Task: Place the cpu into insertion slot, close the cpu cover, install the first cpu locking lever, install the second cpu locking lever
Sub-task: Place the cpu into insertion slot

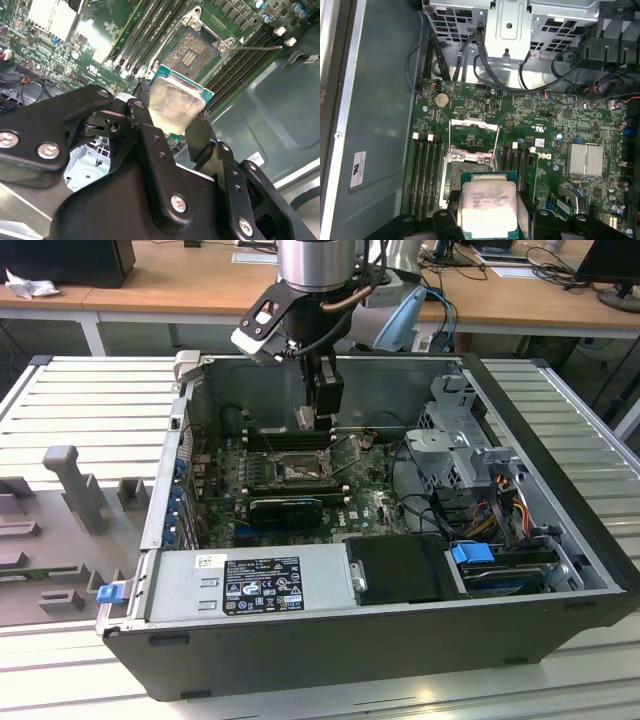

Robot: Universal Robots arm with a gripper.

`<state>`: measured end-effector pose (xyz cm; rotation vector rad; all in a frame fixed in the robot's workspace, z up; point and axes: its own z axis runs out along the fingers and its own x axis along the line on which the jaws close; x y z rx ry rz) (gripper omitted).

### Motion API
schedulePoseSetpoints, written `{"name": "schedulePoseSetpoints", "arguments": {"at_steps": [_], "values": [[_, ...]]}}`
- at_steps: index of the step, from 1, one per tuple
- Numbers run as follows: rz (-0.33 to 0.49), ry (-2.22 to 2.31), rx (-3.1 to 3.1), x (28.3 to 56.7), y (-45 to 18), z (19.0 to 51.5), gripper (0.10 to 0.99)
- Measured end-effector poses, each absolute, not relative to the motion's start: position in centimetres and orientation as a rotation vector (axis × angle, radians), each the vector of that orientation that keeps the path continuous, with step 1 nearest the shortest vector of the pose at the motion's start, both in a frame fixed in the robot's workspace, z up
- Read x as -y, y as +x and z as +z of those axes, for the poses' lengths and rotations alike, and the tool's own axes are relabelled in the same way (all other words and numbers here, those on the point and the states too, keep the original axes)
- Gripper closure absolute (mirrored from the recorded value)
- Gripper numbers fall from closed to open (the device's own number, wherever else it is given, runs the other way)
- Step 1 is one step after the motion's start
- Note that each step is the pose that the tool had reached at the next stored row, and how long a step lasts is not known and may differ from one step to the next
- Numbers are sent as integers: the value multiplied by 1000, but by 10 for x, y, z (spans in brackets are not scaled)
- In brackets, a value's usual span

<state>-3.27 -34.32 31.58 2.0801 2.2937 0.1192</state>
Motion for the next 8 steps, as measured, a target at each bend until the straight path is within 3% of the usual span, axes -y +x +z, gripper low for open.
{"name": "schedulePoseSetpoints", "arguments": {"at_steps": [8], "values": [[118,2080,-2294,343,-33,303,557]]}}
